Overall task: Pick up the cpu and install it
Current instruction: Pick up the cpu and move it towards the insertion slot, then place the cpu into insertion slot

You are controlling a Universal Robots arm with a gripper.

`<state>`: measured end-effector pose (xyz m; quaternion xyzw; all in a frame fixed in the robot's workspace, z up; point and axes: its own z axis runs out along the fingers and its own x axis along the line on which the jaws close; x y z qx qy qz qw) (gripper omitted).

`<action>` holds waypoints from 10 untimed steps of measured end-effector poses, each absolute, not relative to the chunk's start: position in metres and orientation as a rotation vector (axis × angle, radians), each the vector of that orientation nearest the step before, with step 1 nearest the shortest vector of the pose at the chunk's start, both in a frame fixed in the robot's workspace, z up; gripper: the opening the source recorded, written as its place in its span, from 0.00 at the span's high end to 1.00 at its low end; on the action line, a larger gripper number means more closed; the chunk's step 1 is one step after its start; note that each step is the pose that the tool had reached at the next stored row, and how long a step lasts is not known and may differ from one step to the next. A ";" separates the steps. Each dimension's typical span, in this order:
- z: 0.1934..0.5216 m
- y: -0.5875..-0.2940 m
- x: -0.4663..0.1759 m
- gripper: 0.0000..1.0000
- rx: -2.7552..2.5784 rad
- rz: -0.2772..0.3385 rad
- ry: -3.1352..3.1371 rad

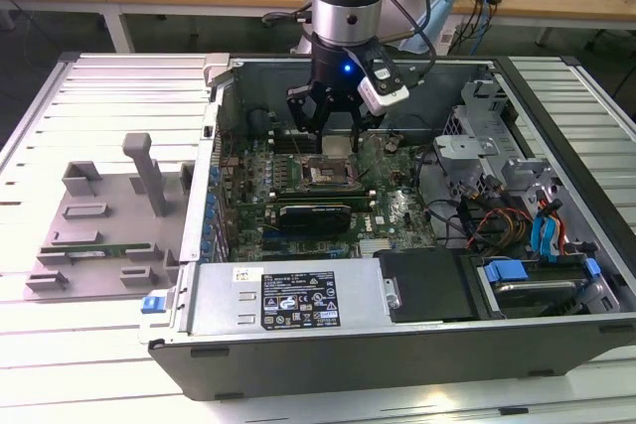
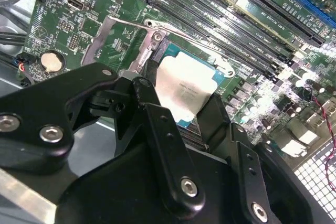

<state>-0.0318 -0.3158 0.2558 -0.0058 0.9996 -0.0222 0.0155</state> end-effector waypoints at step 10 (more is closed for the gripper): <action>0.256 -0.316 -0.032 0.45 0.150 -0.075 3.109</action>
